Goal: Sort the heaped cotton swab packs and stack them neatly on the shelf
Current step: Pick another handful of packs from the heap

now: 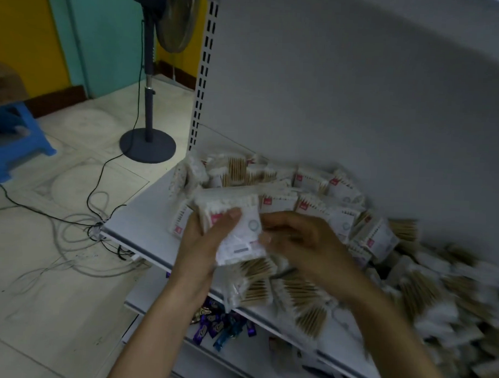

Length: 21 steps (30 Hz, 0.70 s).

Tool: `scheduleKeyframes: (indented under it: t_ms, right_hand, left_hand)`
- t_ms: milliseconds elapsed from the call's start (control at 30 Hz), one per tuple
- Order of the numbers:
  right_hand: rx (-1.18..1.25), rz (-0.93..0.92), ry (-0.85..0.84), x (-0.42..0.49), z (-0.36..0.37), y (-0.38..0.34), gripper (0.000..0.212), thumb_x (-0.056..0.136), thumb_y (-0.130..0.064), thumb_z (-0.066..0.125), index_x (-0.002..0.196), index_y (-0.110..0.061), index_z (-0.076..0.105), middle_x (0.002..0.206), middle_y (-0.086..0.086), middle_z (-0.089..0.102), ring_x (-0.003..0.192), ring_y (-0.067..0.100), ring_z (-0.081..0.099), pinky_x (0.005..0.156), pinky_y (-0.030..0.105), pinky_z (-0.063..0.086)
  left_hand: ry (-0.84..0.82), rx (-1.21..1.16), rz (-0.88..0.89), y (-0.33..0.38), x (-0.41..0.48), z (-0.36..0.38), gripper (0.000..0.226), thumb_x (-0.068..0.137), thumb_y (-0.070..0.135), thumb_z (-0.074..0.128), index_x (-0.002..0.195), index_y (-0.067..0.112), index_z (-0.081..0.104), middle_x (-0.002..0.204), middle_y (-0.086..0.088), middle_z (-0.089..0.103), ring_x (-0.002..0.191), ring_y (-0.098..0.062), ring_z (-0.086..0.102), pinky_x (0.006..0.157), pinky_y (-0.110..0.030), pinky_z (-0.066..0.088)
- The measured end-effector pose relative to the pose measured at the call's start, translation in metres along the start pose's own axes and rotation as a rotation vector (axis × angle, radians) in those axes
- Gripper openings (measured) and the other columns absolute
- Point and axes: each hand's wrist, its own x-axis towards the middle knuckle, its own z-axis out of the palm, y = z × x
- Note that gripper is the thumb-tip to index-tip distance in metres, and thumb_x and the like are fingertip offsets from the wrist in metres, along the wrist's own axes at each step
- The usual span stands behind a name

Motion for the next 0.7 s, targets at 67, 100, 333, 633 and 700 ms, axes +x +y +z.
scheduleKeyframes:
  t_ms: [67,100,333,633,700]
  right_hand:
    - [-0.11,-0.053,0.179,0.019,-0.016,0.007,0.02,0.088,-0.02,0.065,0.108,-0.024,0.068,0.104,-0.016,0.068,0.103,0.008,0.062,0.088,0.02,0.047]
    - [-0.279,-0.097,0.281,0.032,-0.024,0.013,0.028,0.088,-0.021,0.066,0.116,-0.023,0.064,0.111,-0.011,0.065,0.11,0.014,0.058,0.092,0.022,0.044]
    - [-1.163,-0.177,0.341,0.085,-0.033,0.045,0.056,0.075,-0.05,0.072,0.122,-0.021,0.061,0.121,0.009,0.047,0.118,0.03,0.039,0.093,0.036,0.02]
    - [-0.271,-0.275,0.447,0.034,-0.035,0.026,0.023,0.079,-0.013,0.076,0.086,-0.023,0.057,0.082,-0.016,0.062,0.075,-0.007,0.057,0.069,0.005,0.041]
    - [0.022,-0.205,0.512,0.012,-0.04,0.021,0.027,0.081,-0.008,0.073,0.089,-0.031,0.06,0.084,-0.022,0.066,0.079,-0.009,0.06,0.067,0.007,0.045]
  left_hand:
    - [0.049,-0.085,0.007,0.003,-0.001,-0.004,0.091,0.052,0.038,0.086,0.13,0.007,0.052,0.117,-0.016,0.067,0.103,-0.03,0.067,0.075,-0.035,0.058]
    - [0.056,-0.154,0.001,0.005,-0.002,-0.005,0.092,0.05,0.042,0.088,0.129,0.009,0.054,0.117,-0.014,0.068,0.104,-0.028,0.067,0.075,-0.034,0.058]
    - [-0.022,-0.391,-0.044,0.01,-0.008,0.002,0.104,0.026,0.045,0.097,0.12,0.015,0.061,0.112,-0.01,0.071,0.099,-0.024,0.069,0.078,-0.038,0.059]
    - [-0.187,-0.099,-0.032,0.006,-0.017,0.01,0.057,0.014,0.042,0.097,0.063,0.022,0.077,0.067,0.0,0.072,0.064,-0.012,0.071,0.053,-0.026,0.056]
    - [-0.283,-0.012,-0.048,0.006,-0.02,0.016,0.058,0.016,0.043,0.097,0.067,0.023,0.079,0.07,0.001,0.074,0.066,-0.011,0.072,0.055,-0.023,0.056]
